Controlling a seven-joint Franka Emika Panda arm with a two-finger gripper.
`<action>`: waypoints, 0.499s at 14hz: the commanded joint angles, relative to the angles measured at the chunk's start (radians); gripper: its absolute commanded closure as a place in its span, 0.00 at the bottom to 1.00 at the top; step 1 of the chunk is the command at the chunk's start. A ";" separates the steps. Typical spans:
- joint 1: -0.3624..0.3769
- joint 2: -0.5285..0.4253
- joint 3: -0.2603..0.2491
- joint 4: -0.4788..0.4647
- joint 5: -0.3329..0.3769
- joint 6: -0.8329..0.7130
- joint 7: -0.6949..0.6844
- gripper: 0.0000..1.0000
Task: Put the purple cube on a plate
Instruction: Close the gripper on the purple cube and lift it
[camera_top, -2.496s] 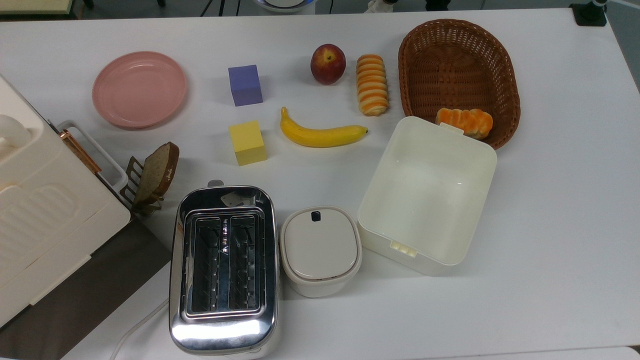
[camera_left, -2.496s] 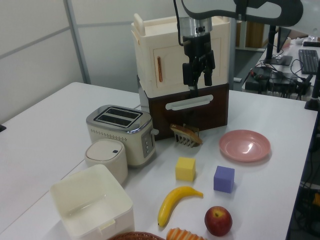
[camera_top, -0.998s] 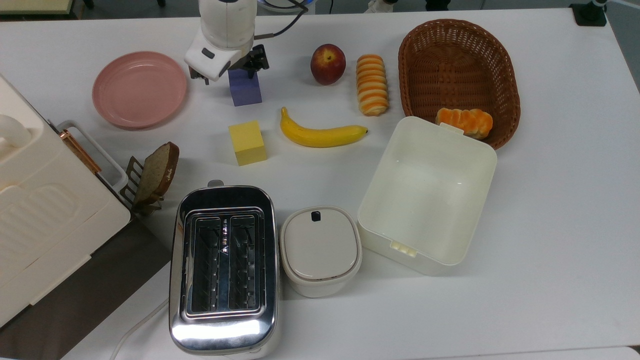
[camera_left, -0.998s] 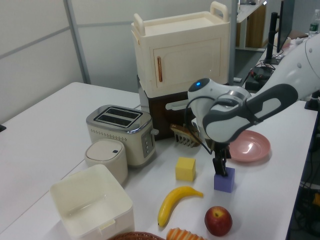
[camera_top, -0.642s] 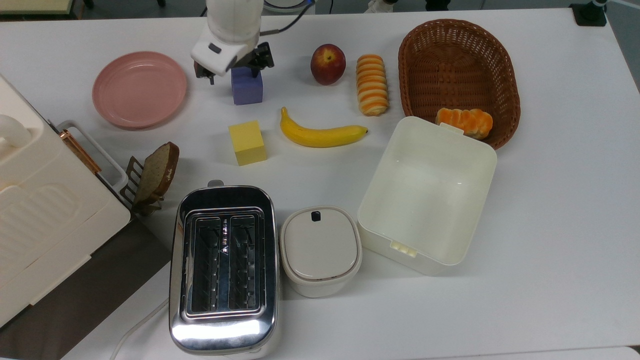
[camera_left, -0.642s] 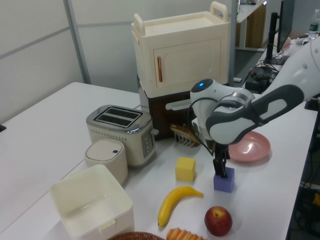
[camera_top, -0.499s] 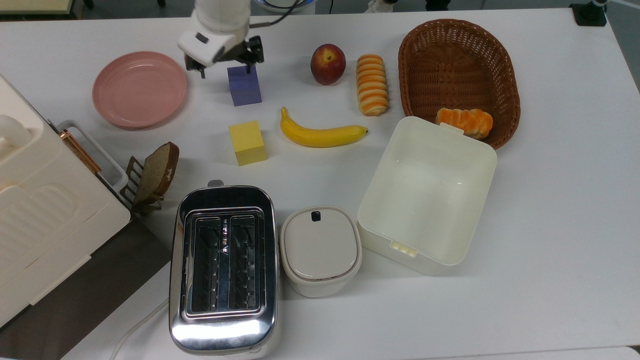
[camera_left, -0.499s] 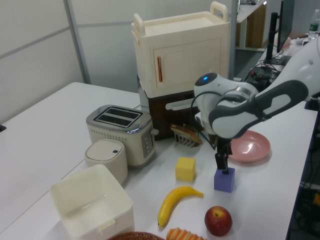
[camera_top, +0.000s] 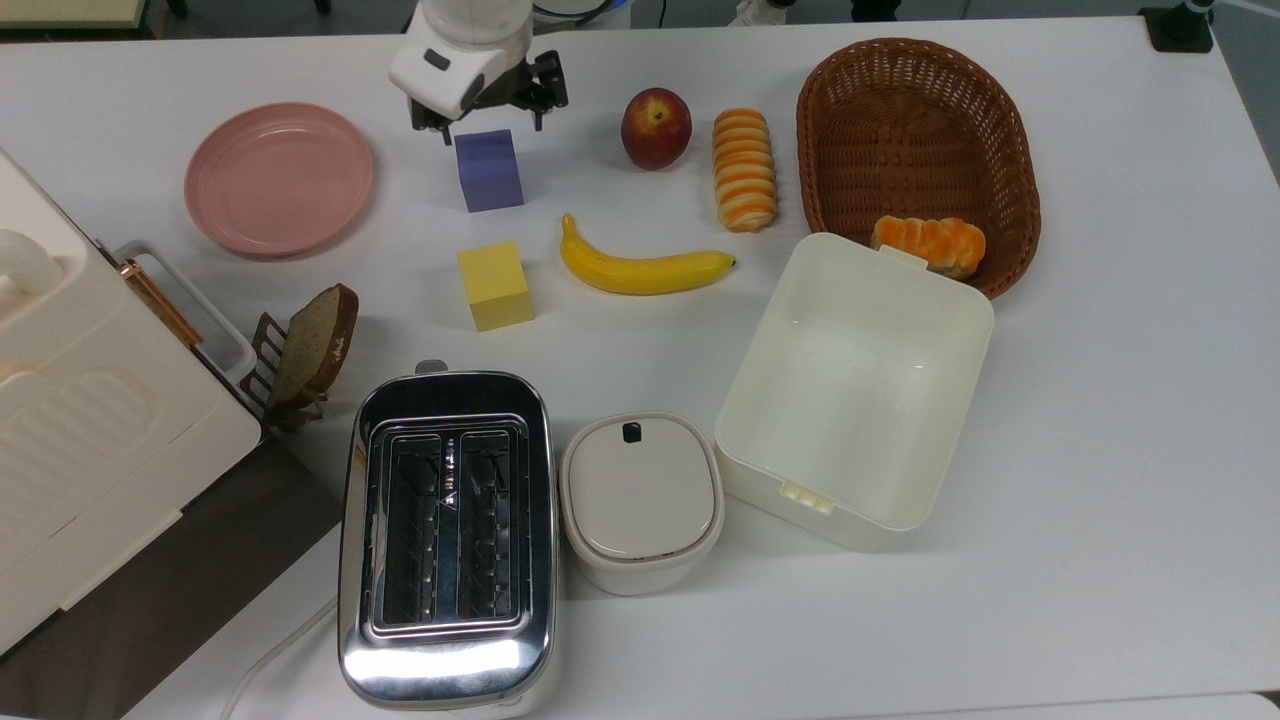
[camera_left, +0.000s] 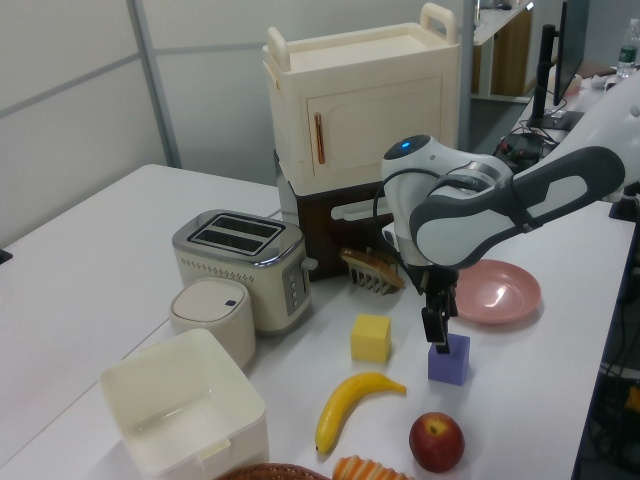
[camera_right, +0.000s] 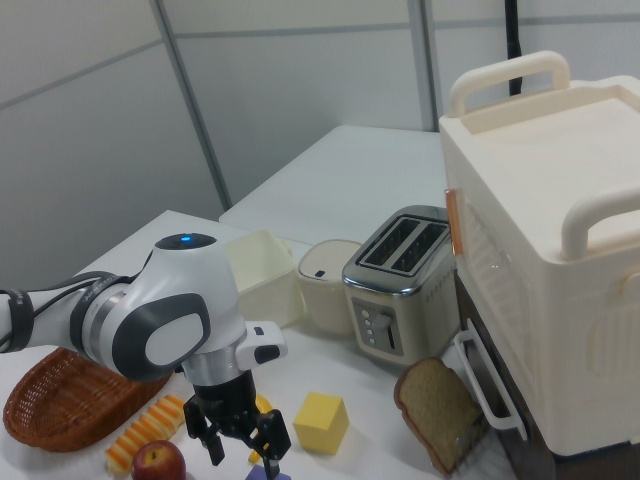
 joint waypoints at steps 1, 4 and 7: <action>0.021 0.024 -0.020 0.001 0.011 -0.010 -0.003 0.00; 0.020 0.077 -0.022 -0.002 0.003 0.043 -0.005 0.00; 0.009 0.134 -0.022 0.001 0.000 0.099 -0.004 0.00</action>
